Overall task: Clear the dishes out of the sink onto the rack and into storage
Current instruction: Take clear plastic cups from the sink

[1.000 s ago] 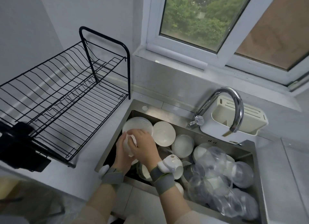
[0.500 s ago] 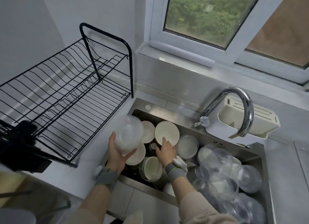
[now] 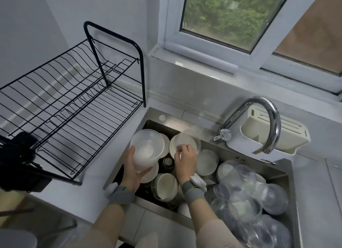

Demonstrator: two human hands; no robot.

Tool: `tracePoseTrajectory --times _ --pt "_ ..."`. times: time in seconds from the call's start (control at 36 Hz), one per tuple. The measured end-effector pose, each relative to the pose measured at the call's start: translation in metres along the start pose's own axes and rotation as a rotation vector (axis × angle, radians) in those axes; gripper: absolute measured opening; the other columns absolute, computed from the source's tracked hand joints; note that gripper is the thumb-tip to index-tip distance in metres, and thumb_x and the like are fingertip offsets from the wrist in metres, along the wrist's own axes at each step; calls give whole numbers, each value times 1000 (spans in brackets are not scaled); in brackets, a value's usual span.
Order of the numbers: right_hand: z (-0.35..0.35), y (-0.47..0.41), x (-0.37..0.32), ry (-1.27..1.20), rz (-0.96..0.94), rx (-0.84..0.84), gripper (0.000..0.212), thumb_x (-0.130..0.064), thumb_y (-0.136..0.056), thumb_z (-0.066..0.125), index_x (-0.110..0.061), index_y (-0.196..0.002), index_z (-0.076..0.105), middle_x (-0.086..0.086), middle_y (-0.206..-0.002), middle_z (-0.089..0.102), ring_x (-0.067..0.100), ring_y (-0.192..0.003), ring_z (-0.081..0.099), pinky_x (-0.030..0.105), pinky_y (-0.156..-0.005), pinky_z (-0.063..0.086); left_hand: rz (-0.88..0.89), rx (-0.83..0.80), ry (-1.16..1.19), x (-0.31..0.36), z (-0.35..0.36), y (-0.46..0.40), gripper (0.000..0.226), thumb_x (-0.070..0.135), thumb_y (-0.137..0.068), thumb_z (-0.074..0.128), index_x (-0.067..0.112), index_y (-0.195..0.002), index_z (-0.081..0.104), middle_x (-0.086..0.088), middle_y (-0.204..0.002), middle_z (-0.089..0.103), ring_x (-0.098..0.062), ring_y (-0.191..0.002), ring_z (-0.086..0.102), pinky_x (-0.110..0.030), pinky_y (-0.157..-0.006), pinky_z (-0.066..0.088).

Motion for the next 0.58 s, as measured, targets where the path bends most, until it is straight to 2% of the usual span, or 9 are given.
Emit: tracePoseTrajectory --times 0.11,0.22,0.36,0.5,0.58 --pt "-7 -3 -25 -100 -80 39 1 -1 -84 60 -2 -83 60 13 -87 56 29 -82 50 38 -72 45 27 5 -41 1 7 6 68 59 -75 63 33 -136 46 -5 -136 47 -28 -122 47 -58 -83 54" --pt "-10 -6 -31 -109 -64 49 5 0 -83 61 -1 -79 58 15 -85 55 30 -81 50 37 -72 42 21 7 -46 3 6 10 77 60 -70 65 33 -139 43 -4 -138 44 -29 -124 45 -59 -85 53" --pt "-4 -2 -8 -89 116 -36 19 -13 -80 72 -9 -77 54 8 -86 55 24 -84 50 29 -67 35 39 17 -44 10 -2 10 58 50 -87 60 30 -139 43 -7 -138 46 -30 -123 46 -59 -83 54" --pt "1 9 15 -92 277 -74 29 -27 -78 76 -12 -75 52 6 -87 56 25 -84 51 36 -68 39 25 43 -37 13 -12 12 64 49 -88 60 29 -144 36 -7 -142 41 -33 -126 43 -59 -87 52" --pt "4 15 20 -177 349 -88 34 -37 -85 70 -13 -71 49 7 -85 56 27 -80 54 33 -67 37 13 47 -39 13 -15 13 66 49 -88 60 28 -145 35 -7 -142 41 -33 -127 43 -58 -88 52"
Point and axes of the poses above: each hand's wrist, its own y-axis away from the middle knuckle, its own z-axis out of the palm, x = y × z, the point moved 5 cm from there along -y, towards the middle knuckle
